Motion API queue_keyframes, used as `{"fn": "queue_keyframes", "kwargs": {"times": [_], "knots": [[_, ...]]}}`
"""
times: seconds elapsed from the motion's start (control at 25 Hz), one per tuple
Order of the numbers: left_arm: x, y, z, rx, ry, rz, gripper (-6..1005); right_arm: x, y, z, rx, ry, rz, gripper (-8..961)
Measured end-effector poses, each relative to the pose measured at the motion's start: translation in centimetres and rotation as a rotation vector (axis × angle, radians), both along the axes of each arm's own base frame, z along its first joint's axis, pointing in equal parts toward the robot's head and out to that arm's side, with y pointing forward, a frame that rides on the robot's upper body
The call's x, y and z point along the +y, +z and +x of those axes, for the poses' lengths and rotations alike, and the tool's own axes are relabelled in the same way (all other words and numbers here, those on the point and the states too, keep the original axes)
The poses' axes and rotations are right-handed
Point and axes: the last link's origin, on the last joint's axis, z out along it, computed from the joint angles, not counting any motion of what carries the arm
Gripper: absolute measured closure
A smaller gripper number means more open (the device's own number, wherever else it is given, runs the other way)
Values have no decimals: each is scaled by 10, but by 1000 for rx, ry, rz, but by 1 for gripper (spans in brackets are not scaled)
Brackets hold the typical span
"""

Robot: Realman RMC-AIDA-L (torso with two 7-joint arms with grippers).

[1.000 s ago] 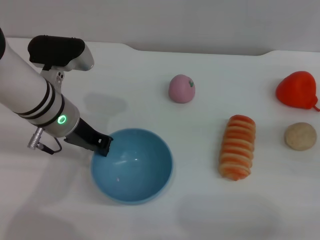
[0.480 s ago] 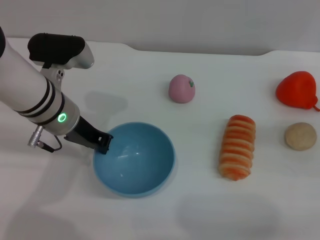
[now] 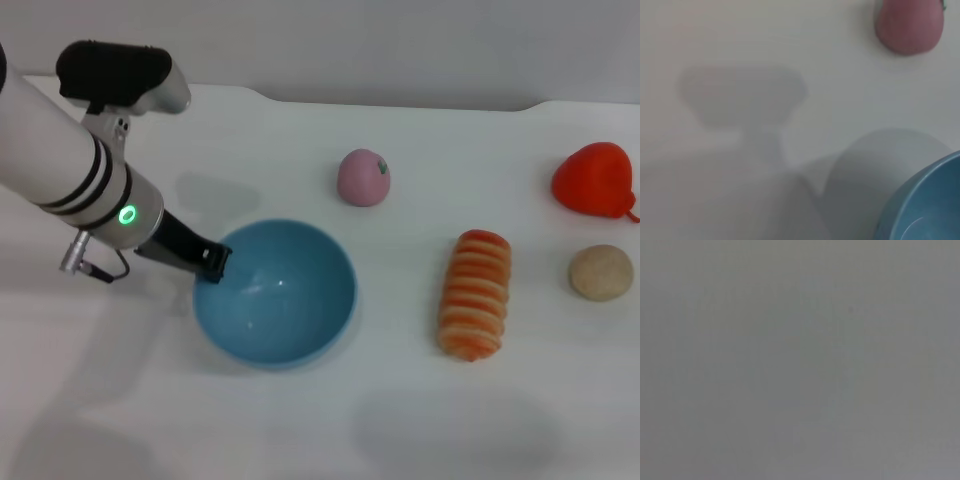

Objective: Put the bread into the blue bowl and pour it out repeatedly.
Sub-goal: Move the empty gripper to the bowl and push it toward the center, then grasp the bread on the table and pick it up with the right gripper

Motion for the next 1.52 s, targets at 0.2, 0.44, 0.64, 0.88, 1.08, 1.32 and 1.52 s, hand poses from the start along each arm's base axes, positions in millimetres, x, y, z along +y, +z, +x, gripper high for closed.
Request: {"fn": "queue_keyframes", "kwargs": {"times": [0.2, 0.44, 0.64, 0.88, 1.08, 1.32, 1.52], "knots": [[9, 5, 7, -16, -20, 38, 1001, 23, 1, -27, 178, 133, -160, 269], [14, 4, 10, -29, -36, 59, 1000, 44, 11, -60, 271, 150, -492, 267], [15, 3, 12, -47, -36, 63, 1000, 43, 11, -83, 163, 119, -725, 268], [14, 1, 14, -49, -40, 55, 1000, 34, 9, -106, 100, -16, -1033, 268], [15, -1, 16, -49, -46, 48, 1000, 23, 3, -118, 89, -135, -1214, 269], [15, -1, 16, -48, -43, 45, 1001, 16, -4, -121, 121, -171, -1265, 269], [14, -1, 16, -48, -42, 44, 1001, 10, -20, -119, 146, -193, -1290, 267]]}}
